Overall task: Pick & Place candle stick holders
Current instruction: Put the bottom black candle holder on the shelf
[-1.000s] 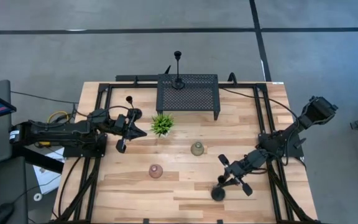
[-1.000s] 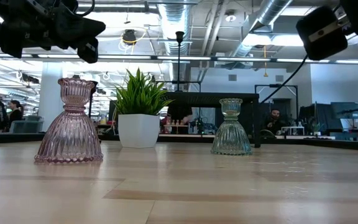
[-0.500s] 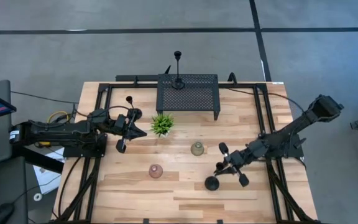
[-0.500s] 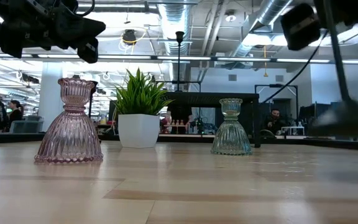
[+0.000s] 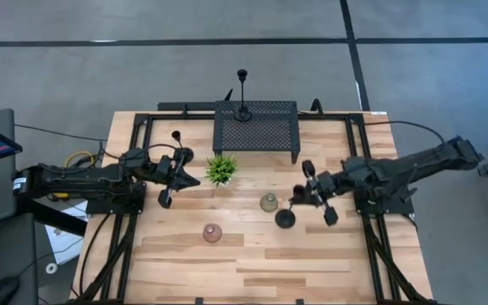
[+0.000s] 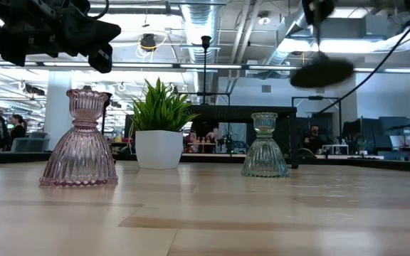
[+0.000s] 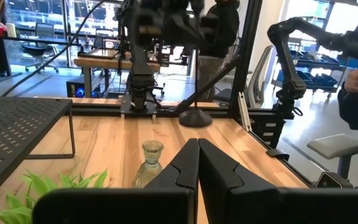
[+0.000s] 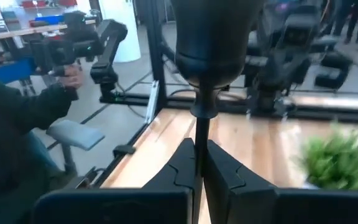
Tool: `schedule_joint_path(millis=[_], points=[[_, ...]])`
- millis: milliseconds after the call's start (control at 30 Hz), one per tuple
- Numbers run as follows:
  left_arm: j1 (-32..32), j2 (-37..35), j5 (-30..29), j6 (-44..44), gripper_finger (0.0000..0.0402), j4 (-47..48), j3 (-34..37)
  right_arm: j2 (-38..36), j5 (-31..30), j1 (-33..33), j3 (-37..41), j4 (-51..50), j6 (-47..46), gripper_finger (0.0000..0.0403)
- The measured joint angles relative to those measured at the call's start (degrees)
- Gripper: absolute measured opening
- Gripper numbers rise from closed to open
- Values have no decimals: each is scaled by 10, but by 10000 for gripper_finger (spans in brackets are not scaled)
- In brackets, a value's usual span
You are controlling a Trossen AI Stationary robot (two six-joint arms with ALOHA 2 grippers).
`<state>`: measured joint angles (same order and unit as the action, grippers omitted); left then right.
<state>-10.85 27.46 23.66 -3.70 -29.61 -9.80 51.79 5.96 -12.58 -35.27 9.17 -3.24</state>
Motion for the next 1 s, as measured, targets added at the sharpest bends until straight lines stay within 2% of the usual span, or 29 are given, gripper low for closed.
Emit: schedule_joint_path(millis=[167, 267, 367, 433, 633, 1000], points=[[0, 0, 0, 0, 4, 0, 0, 0, 14, 89, -73, -72, 44, 1], [0, 0, 0, 0, 6, 0, 0, 0, 76, 153, -96, -66, 62, 1], [0, 0, 0, 0, 6, 0, 0, 6, 98, 213, -108, -64, 62, 0], [0, 0, 0, 0, 5, 0, 0, 21, 117, 252, -112, -64, 62, 0], [0, 0, -1, 0, 7, -2, 0, 94, 229, 348, -134, -3, 30, 0], [0, 0, -1, 0, 7, -1, 0, 249, 246, 476, -250, 3, 38, 0]])
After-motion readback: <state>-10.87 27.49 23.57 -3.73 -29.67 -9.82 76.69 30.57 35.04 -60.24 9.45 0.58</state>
